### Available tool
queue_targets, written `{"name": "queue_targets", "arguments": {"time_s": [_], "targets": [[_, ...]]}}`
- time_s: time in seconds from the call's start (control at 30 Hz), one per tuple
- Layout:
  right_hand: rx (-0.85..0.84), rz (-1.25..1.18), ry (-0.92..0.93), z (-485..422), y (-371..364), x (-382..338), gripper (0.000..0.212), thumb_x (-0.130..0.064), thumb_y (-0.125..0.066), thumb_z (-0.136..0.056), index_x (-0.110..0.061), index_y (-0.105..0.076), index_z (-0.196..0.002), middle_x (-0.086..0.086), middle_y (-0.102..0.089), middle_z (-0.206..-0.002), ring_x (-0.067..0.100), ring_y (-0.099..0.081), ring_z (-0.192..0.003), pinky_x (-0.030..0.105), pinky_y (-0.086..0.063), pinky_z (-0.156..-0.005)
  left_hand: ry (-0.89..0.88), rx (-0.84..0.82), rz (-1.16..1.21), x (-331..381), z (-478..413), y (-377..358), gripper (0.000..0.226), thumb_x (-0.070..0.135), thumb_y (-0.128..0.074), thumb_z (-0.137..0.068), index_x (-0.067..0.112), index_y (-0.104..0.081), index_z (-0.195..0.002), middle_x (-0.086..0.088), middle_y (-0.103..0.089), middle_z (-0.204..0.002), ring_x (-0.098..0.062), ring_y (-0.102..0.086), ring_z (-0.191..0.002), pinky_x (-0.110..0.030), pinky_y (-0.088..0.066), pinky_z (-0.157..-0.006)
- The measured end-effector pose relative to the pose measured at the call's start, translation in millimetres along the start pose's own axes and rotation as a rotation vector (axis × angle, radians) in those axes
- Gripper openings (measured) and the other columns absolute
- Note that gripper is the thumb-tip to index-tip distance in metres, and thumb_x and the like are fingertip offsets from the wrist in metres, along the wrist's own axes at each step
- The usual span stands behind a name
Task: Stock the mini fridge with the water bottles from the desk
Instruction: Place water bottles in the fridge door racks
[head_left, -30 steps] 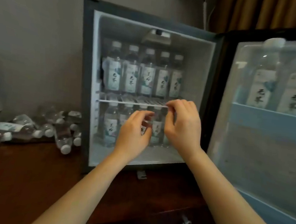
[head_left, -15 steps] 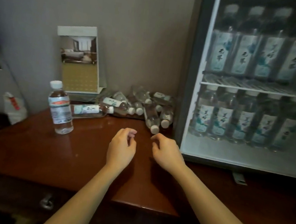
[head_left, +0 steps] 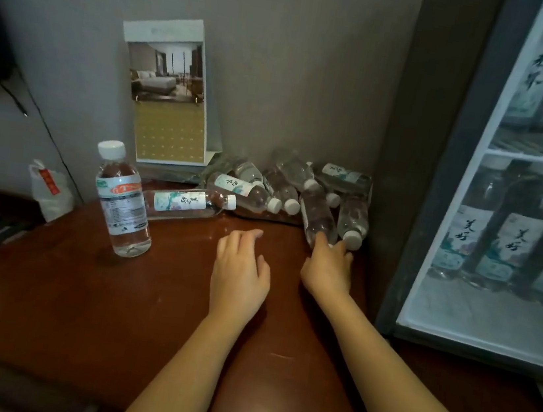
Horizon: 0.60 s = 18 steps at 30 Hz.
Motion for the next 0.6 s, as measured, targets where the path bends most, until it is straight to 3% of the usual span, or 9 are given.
{"name": "queue_targets", "arguments": {"time_s": [0.23, 0.37, 0.43, 0.6], "targets": [[-0.044, 0.12, 0.115, 10, 9, -17, 0.028, -0.024, -0.052, -0.091, -0.02, -0.046, -0.118, 0.017, -0.048, -0.124, 0.034, -0.044, -0.115, 0.038, -0.041, -0.09, -0.086, -0.06, 0.008, 8, 0, 0, 0.043, 0.009, -0.057, -0.085, 0.013, -0.05, -0.126, -0.003, -0.05, -0.121, -0.02, -0.042, -0.115, -0.025, -0.034, -0.094], [0.063, -0.021, 0.189, 34, 43, -17, 0.021, -0.021, -0.049, -0.088, -0.021, -0.051, -0.109, 0.013, -0.05, -0.117, 0.032, -0.045, -0.112, 0.039, -0.043, -0.088, -0.09, -0.126, -0.003, 6, 1, 0, 0.054, 0.011, -0.059, -0.085, 0.02, -0.041, -0.135, 0.0, -0.042, -0.127, -0.017, -0.038, -0.121, -0.02, -0.023, -0.097], [0.102, -0.09, 0.248, 44, 62, -20, 0.019, -0.02, -0.048, -0.089, -0.021, -0.052, -0.107, 0.012, -0.051, -0.113, 0.031, -0.045, -0.11, 0.04, -0.043, -0.091, -0.098, -0.179, 0.055, 5, 2, -1, 0.063, 0.014, -0.063, -0.084, 0.023, -0.036, -0.14, 0.001, -0.039, -0.13, -0.016, -0.037, -0.124, -0.017, -0.027, -0.096], [0.16, -0.272, 0.442, 60, 97, -31, 0.018, -0.022, -0.046, -0.086, -0.02, -0.049, -0.103, 0.008, -0.058, -0.101, 0.03, -0.056, -0.094, 0.05, -0.05, -0.08, -0.104, -0.26, 0.326, 6, 0, -4, 0.081, 0.029, -0.078, -0.072, 0.024, -0.036, -0.141, 0.001, -0.041, -0.134, -0.016, -0.039, -0.128, -0.03, -0.034, -0.105]]}}
Point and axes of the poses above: each hand's wrist, its own z-axis away from the middle knuckle, its own y-axis out of the back of the hand, x = y × z, the point moved 3 cm from there along -z, towards the middle knuckle
